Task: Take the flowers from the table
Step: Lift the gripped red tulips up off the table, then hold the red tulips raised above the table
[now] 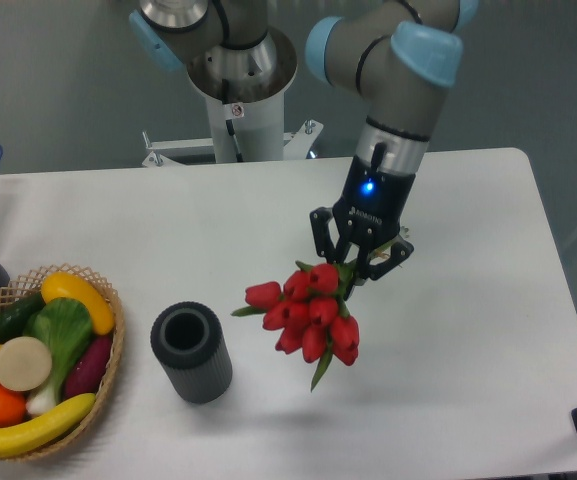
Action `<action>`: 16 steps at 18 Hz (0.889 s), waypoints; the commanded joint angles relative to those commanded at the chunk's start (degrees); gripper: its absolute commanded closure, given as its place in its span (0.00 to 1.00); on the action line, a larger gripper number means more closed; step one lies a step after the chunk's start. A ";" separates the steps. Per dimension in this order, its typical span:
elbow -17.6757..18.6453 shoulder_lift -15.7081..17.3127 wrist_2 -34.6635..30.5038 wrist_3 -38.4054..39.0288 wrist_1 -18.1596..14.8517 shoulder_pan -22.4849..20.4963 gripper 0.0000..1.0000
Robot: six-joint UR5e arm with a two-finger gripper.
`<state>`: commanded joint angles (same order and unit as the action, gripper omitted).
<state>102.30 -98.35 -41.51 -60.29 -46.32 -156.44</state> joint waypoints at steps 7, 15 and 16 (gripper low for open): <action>0.17 0.35 11.96 0.09 0.00 -4.13 0.76; 0.70 0.35 14.70 -0.17 0.00 -5.45 0.76; 0.79 0.44 14.70 -0.26 0.00 -5.54 0.76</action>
<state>103.09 -97.91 -26.81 -60.56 -46.32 -161.98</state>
